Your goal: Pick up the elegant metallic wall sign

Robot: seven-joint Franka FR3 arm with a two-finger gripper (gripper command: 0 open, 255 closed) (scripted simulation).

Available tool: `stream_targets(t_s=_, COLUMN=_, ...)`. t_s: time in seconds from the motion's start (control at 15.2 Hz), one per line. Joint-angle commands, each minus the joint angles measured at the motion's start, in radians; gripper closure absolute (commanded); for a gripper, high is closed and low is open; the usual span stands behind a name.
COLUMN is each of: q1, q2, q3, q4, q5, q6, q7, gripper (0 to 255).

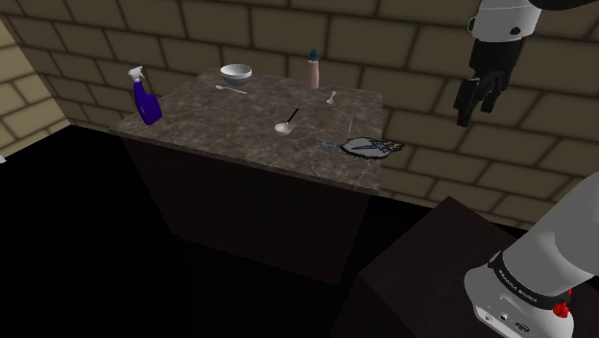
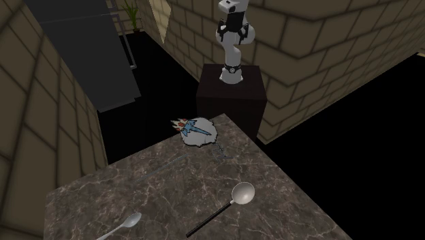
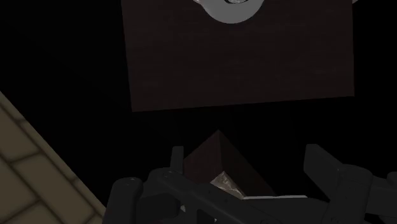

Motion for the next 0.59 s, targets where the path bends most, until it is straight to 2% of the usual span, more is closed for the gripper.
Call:
stream_targets(t_s=0.0, q1=0.000, q2=0.000, q3=0.000, q4=0.000, q5=0.000, q6=0.000, q7=0.000, gripper=0)
stream_targets(t_s=0.53, q1=0.007, q2=0.227, q3=-0.078, q4=-0.026, q5=-0.034, q6=0.298, q7=-0.106, gripper=0)
